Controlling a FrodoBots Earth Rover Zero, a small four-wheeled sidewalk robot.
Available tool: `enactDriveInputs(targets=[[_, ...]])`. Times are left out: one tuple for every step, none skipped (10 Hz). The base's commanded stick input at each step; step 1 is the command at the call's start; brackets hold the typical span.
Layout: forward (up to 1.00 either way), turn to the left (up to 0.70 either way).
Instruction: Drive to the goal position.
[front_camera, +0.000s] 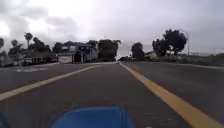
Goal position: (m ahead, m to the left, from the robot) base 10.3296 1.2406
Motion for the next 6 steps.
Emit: enactDriveInputs(targets=[[1.00,0.00],[1.00,0.00],[1.00,0.00],[1.00,0.00],[1.00,0.00],[1.00,0.00]])
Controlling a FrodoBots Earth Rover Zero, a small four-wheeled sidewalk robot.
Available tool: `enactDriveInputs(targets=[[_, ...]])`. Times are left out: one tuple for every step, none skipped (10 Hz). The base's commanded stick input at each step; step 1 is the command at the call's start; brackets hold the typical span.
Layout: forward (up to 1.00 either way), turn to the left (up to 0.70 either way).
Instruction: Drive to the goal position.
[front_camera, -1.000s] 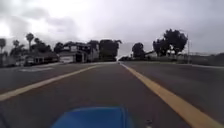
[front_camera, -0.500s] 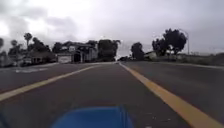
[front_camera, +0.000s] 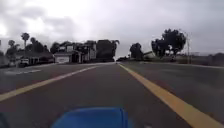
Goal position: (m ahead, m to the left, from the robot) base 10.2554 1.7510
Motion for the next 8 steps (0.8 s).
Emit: enactDriveInputs(targets=[[1.00,0.00],[1.00,0.00],[1.00,0.00],[1.00,0.00],[1.00,0.00],[1.00,0.00],[1.00,0.07],[1.00,0.18]])
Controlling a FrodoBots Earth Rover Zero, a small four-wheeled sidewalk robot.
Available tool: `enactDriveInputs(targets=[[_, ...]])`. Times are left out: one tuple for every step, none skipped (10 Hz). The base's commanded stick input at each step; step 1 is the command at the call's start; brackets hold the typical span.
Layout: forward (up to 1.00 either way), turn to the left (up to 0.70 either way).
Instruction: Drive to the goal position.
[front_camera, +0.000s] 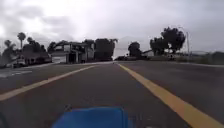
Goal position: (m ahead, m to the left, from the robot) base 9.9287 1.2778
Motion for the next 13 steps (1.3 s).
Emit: enactDriveInputs(targets=[[1.00,0.27],[1.00,0.27],[1.00,0.27],[1.00,0.27],[1.00,0.27],[1.00,0.00],[1.00,0.00],[1.00,0.00],[1.00,0.00],[1.00,0.00],[1.00,0.00],[1.00,0.00],[1.00,0.00]])
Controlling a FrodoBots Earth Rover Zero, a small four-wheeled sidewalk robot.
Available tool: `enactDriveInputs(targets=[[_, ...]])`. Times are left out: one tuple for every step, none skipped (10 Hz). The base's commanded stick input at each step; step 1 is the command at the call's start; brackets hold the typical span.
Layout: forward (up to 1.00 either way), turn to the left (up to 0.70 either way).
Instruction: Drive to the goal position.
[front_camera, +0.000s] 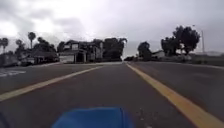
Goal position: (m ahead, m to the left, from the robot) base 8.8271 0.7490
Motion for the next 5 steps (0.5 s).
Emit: enactDriveInputs(targets=[[1.00,0.00],[1.00,0.00],[1.00,0.00],[1.00,0.00],[1.00,0.00]])
